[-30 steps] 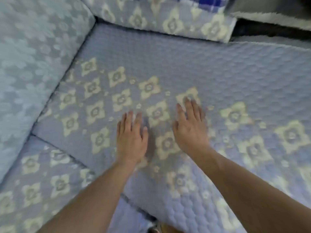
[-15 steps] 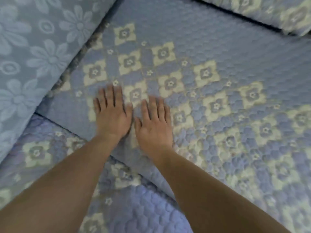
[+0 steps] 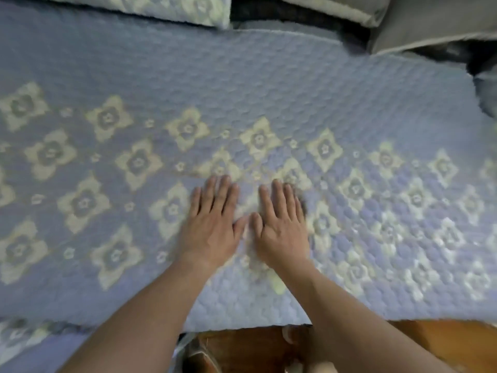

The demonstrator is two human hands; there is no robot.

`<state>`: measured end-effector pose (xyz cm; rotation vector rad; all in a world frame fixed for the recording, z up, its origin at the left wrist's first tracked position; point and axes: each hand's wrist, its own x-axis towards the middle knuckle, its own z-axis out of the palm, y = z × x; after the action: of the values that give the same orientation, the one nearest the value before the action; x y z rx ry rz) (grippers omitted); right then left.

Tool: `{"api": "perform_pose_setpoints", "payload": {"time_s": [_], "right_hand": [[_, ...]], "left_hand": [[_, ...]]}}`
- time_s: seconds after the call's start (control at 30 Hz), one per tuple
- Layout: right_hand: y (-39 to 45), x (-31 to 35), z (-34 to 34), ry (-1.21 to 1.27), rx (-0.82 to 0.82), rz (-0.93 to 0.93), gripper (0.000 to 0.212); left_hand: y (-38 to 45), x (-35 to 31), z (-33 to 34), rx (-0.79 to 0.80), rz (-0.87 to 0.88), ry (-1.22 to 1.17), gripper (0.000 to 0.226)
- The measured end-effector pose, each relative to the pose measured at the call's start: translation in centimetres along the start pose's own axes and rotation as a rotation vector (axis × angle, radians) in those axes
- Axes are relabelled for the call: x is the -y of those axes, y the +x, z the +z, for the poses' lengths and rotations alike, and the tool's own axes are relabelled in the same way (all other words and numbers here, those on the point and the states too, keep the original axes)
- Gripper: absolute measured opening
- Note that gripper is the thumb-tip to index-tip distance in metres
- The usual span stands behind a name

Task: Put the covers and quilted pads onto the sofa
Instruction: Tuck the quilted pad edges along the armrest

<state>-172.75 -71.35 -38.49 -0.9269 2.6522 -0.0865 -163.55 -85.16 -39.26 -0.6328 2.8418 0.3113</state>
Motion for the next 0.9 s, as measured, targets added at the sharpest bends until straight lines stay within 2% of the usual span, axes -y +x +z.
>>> {"api": "perform_pose_setpoints", "payload": {"time_s": [0.37,0.53,0.63,0.77,0.9], "right_hand": [[-4.0,-38.4,-6.1,0.080,-0.040,0.381,0.066],[-6.6,-53.3,-7.1,0.187,-0.029,0.615,0.075],[-7.2,-55.8,-7.5,0.313,-0.024,0.581,0.078],[-8.2,-55.0,-8.1,0.516,-0.219,0.708,0.065],[-8.3,-55.7,-8.2,0.610,-0.111,0.771,0.075]], "left_hand": [[11.0,-34.7,2.6,0.076,0.362,0.049,0.074],[15.6,-46.6,3.3,0.106,0.491,0.073,0.072],[18.7,-51.5,3.5,0.140,0.576,0.112,0.067],[23.4,-57.0,2.7,0.180,0.699,0.202,0.068],[29.6,-62.2,0.9,0.308,0.838,0.366,0.063]]}}
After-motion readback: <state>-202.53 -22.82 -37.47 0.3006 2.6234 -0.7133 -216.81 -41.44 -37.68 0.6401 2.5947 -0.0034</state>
